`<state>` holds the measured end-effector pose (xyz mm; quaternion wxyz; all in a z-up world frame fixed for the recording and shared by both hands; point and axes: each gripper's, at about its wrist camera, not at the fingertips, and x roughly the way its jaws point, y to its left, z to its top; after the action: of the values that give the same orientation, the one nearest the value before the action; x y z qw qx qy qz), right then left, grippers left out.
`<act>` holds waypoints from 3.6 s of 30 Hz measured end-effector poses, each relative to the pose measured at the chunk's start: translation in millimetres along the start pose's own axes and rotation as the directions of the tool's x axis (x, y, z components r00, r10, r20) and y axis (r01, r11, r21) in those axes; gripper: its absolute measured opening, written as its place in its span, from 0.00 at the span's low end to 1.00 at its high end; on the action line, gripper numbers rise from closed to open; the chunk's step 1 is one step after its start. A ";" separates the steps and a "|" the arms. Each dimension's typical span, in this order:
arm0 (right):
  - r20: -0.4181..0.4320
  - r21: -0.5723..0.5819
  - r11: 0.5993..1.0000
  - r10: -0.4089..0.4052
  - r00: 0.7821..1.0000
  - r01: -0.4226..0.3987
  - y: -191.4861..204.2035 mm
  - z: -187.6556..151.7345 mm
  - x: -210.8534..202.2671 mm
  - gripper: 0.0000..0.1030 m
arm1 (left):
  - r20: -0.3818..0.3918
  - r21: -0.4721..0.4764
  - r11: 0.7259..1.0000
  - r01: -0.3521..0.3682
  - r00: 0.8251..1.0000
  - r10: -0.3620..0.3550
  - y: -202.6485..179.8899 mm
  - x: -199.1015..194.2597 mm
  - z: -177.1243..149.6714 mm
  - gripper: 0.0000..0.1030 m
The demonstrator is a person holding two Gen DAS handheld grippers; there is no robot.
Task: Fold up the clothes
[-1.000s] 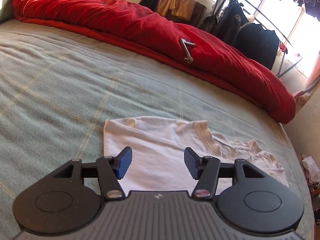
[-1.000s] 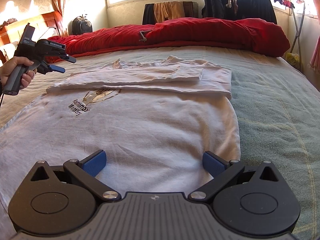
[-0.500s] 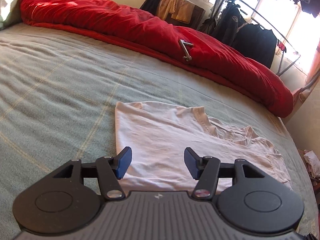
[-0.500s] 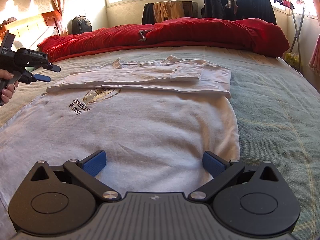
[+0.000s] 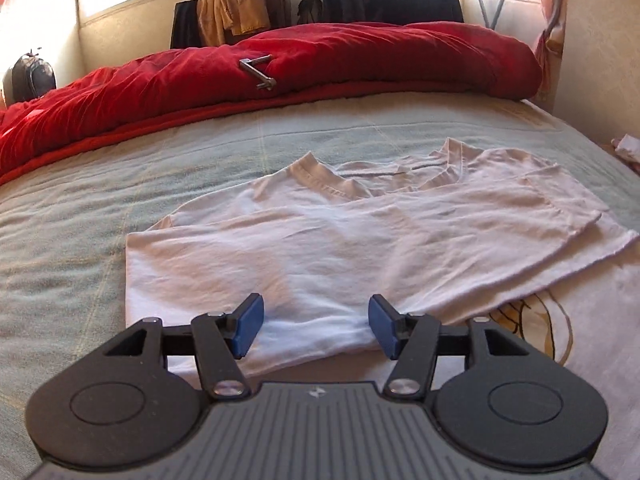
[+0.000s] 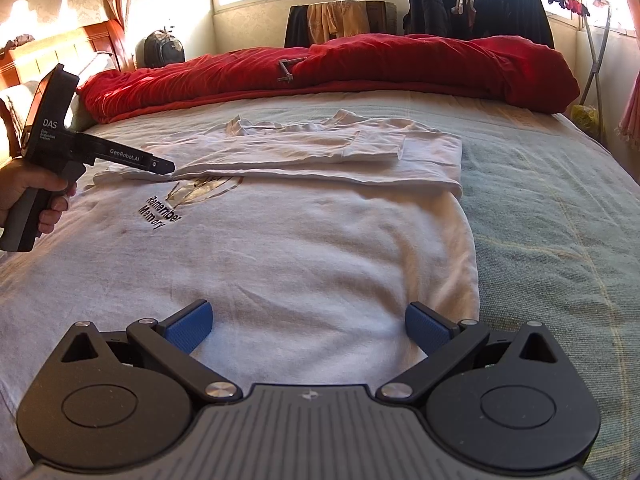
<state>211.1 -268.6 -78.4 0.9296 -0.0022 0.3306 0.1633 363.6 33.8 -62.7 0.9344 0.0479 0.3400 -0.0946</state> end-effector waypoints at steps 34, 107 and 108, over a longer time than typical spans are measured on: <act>-0.003 0.002 1.000 0.006 1.000 -0.006 -0.6 -0.1 -0.8 1.00 | -0.062 -0.310 0.941 0.134 0.985 -0.161 19.6 5.3 6.2 0.64; -0.106 0.246 0.958 0.177 0.979 -0.146 14.9 200.0 139.4 1.00 | 0.042 -0.211 0.951 0.224 0.975 -0.220 32.5 -88.2 -63.3 0.97; -0.114 0.254 0.957 0.175 0.978 -0.142 12.7 199.5 149.2 1.00 | 0.042 -0.211 0.954 0.215 0.977 -0.211 33.3 -86.8 -63.8 0.97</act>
<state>438.3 -189.1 -13.0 0.8821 0.1281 0.4094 0.1948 265.4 88.7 -54.7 0.9217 -0.0909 0.3424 -0.1582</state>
